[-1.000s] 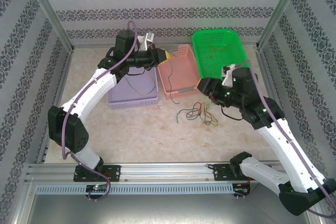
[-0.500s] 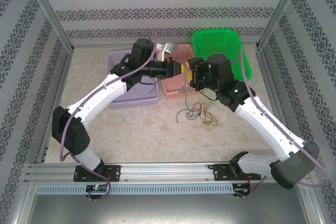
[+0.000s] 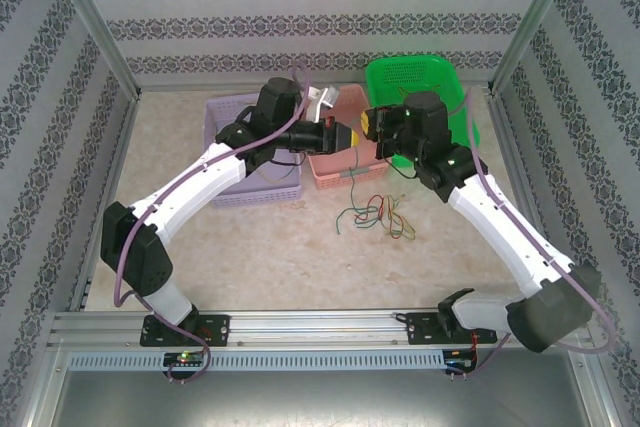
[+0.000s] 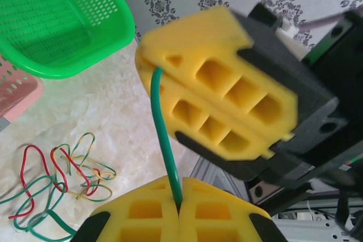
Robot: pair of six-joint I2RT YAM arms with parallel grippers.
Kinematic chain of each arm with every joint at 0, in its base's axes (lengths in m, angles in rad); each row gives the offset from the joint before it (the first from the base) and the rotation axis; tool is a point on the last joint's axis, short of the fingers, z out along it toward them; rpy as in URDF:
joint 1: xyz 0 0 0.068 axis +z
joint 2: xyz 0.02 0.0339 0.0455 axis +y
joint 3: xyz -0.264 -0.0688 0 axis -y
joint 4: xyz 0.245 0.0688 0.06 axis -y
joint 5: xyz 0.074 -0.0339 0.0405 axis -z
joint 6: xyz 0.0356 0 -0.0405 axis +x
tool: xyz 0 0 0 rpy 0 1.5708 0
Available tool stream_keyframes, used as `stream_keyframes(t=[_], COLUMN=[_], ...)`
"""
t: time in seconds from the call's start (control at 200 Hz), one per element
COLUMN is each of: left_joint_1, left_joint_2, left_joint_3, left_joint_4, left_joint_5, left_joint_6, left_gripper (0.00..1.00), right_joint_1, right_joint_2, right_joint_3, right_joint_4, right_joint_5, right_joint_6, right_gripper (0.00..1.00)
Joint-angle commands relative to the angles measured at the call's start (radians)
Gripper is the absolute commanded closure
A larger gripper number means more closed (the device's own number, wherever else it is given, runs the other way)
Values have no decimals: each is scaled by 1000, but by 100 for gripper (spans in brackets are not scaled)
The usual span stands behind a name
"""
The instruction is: Untangle the cables
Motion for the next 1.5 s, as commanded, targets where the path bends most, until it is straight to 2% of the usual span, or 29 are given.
stream_keyframes(t=[0.0,0.1,0.23,0.365,0.595,0.639,0.689,0.724,0.789,0.894,1.074,1.119,1.234,1.499], left_joint_1=[-30,-44,-58,-76,-81,-74,-60,-46,-16,30,106,125,179,247], left_joint_2=[21,49,77,90,91,91,96,103,125,201,401,449,564,781], left_joint_3=[42,80,100,112,126,142,175,204,268,405,720,784,906,960], left_joint_4=[-141,-234,-277,-277,-287,-288,-296,-300,-301,-323,-425,-426,-380,-232], left_joint_5=[97,110,125,136,118,94,64,46,32,38,18,5,-33,-35], left_joint_6=[89,143,170,177,163,137,104,76,24,-37,-58,-73,-114,-215], left_gripper=[100,100,100,100,100,100,100,100,100,100,100,100,100,100], right_joint_1=[-65,-95,-108,-128,-187,-200,-218,-233,-263,-297,-302,-300,-291,-247], right_joint_2=[52,127,238,308,362,355,332,306,241,117,-60,-86,-133,-173], right_joint_3=[112,270,482,583,679,691,689,679,632,522,337,298,225,145], right_joint_4=[-20,-113,-246,-312,-373,-393,-417,-435,-447,-443,-458,-470,-490,-501], right_joint_5=[-57,-144,-266,-331,-434,-440,-431,-405,-346,-227,-52,-33,-22,-29], right_joint_6=[-228,-472,-785,-956,-1051,-1070,-1083,-1085,-1084,-1071,-1076,-1072,-1064,-1064], right_gripper=[100,100,100,100,100,85,64,55,45,36,29,27,30,35])
